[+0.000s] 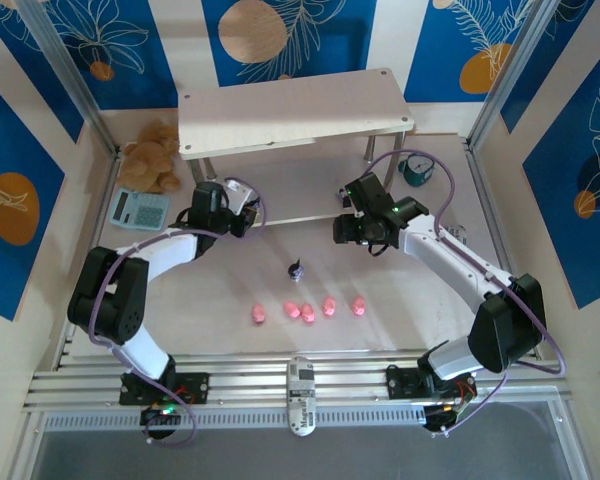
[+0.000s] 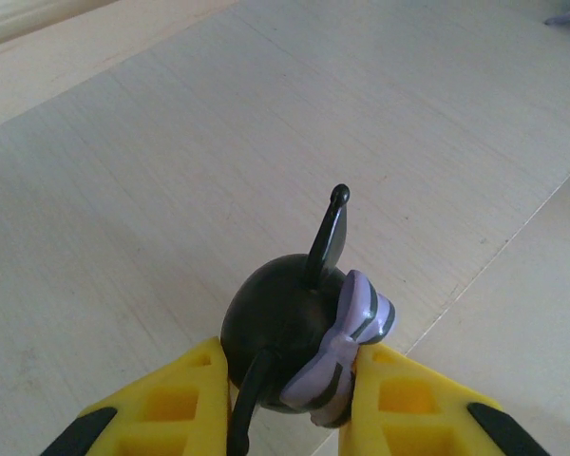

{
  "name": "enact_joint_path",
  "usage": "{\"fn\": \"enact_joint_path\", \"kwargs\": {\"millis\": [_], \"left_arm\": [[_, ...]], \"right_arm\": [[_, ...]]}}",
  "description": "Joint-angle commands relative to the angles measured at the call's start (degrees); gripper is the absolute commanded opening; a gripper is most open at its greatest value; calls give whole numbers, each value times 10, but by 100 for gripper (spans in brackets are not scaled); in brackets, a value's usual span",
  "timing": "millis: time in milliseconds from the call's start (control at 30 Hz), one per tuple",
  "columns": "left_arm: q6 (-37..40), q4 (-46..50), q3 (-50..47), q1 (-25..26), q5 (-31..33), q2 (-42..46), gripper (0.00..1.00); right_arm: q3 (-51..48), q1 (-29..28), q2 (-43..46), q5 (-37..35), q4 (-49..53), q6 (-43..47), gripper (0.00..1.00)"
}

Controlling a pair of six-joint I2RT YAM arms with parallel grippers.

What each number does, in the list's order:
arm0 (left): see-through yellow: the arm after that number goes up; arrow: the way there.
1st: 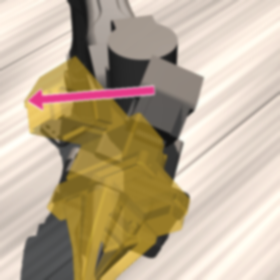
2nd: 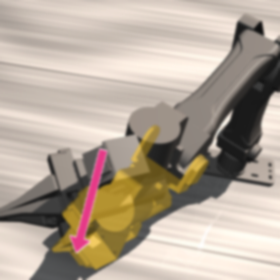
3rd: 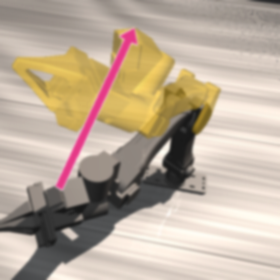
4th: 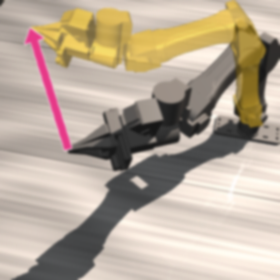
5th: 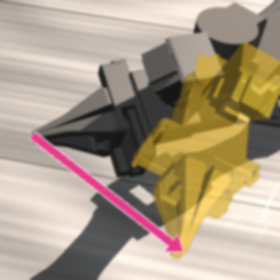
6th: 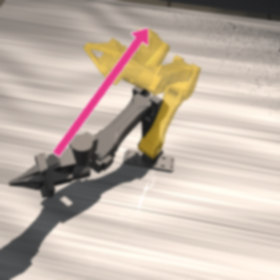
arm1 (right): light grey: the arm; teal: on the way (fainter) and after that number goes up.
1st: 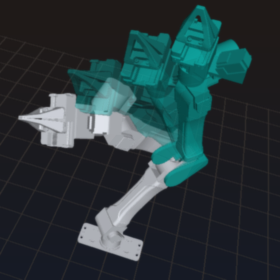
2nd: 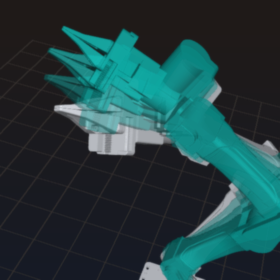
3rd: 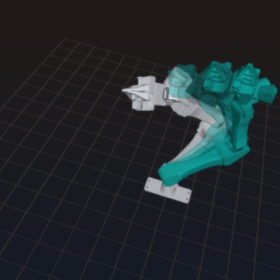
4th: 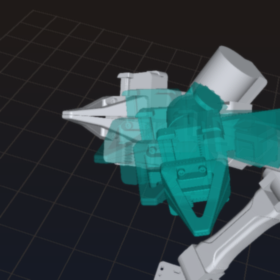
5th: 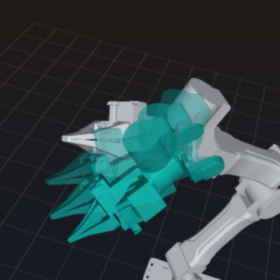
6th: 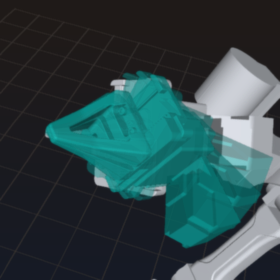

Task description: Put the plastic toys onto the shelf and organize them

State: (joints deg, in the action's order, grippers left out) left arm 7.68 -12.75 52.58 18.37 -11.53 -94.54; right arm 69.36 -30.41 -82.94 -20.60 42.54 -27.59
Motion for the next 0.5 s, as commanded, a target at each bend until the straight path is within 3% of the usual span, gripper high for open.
{"fn": "enact_joint_path", "kwargs": {"millis": [0,467], "left_arm": [[14,-27,16,-13,-29,-12,0],[27,-7,46,-25,-63,-40,3]], "right_arm": [[21,-7,-9,-2,12,-7,68],[28,-16,-20,-9,18,-11,68]]}}
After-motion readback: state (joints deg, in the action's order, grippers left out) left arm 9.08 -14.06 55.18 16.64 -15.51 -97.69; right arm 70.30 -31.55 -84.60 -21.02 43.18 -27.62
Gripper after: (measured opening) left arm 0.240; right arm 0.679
